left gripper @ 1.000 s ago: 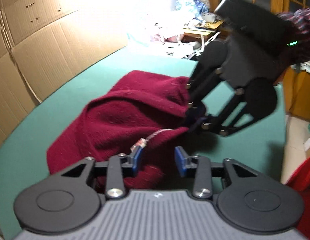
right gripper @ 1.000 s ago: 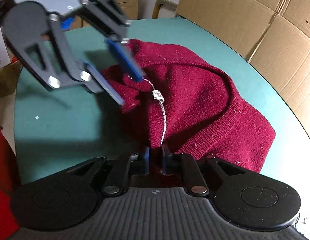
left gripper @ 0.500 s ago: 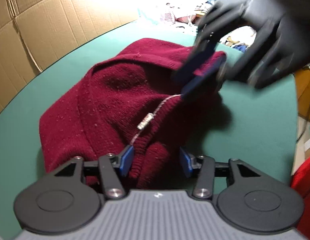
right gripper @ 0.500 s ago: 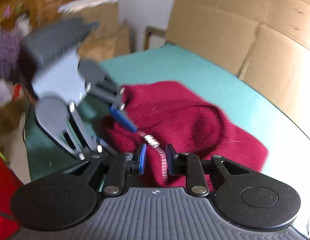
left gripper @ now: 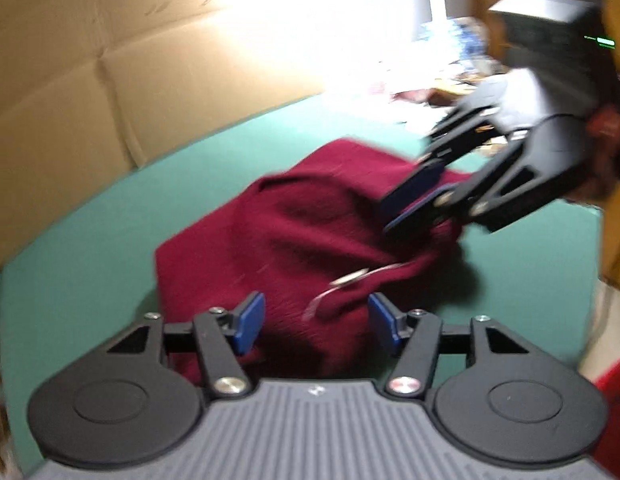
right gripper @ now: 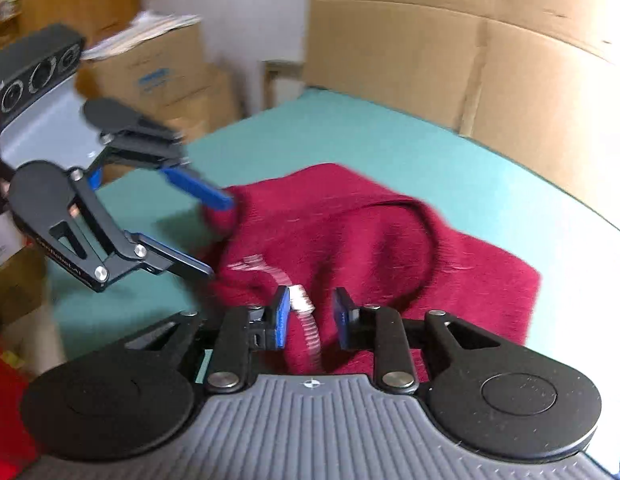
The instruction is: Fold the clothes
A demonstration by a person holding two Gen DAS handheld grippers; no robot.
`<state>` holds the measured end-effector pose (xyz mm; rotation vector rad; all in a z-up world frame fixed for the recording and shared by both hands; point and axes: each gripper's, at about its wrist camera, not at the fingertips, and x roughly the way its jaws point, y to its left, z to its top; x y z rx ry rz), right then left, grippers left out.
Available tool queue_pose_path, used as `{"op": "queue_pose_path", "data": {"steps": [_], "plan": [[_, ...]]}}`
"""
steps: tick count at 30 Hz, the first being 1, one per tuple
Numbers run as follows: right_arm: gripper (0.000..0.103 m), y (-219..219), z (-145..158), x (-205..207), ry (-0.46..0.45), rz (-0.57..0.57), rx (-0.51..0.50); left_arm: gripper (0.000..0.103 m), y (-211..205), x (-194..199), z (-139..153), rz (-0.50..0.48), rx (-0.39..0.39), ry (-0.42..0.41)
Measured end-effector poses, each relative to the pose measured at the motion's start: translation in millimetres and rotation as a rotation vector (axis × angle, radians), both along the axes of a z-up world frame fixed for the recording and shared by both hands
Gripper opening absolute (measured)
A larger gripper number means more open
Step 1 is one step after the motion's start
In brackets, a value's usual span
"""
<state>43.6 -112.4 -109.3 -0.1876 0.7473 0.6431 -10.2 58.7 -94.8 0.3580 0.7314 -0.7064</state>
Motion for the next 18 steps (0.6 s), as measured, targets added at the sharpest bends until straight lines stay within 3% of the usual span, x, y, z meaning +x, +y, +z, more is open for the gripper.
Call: {"op": "queue_pose_path", "data": {"steps": [2, 5, 7, 10, 12, 15, 18], "plan": [[0.026, -0.4, -13.1, 6.1, 0.035, -0.062, -0.019, 0.055, 1.4, 9.2, -19.1, 0.024, 0.043, 0.041], [0.026, -0.8, -30.8, 10.8, 0.072, -0.102, -0.053, 0.065, 0.8, 1.7, -30.3, 0.014, 0.055, 0.041], [0.026, -5.9, -21.8, 1.4, 0.053, -0.114, -0.046, 0.067, 1.7, -8.9, -25.8, -0.011, 0.048, 0.055], [0.034, -28.7, -0.6, -11.1, 0.011, -0.229, 0.006, 0.061, 3.8, -26.6, -17.3, -0.049, 0.042, 0.054], [0.037, -48.5, 9.2, -20.2, -0.002, -0.336, 0.038, 0.063, 13.1, -29.6, -5.9, -0.016, 0.003, 0.017], [0.037, -65.2, 0.0, -23.8, 0.008, -0.426, 0.037, 0.069, 20.3, -16.3, 1.1, 0.045, -0.017, -0.036], [0.036, -70.6, -17.7, -17.0, 0.057, -0.482, 0.036, 0.064, 12.5, 1.8, -16.3, 0.063, -0.009, 0.027]]}}
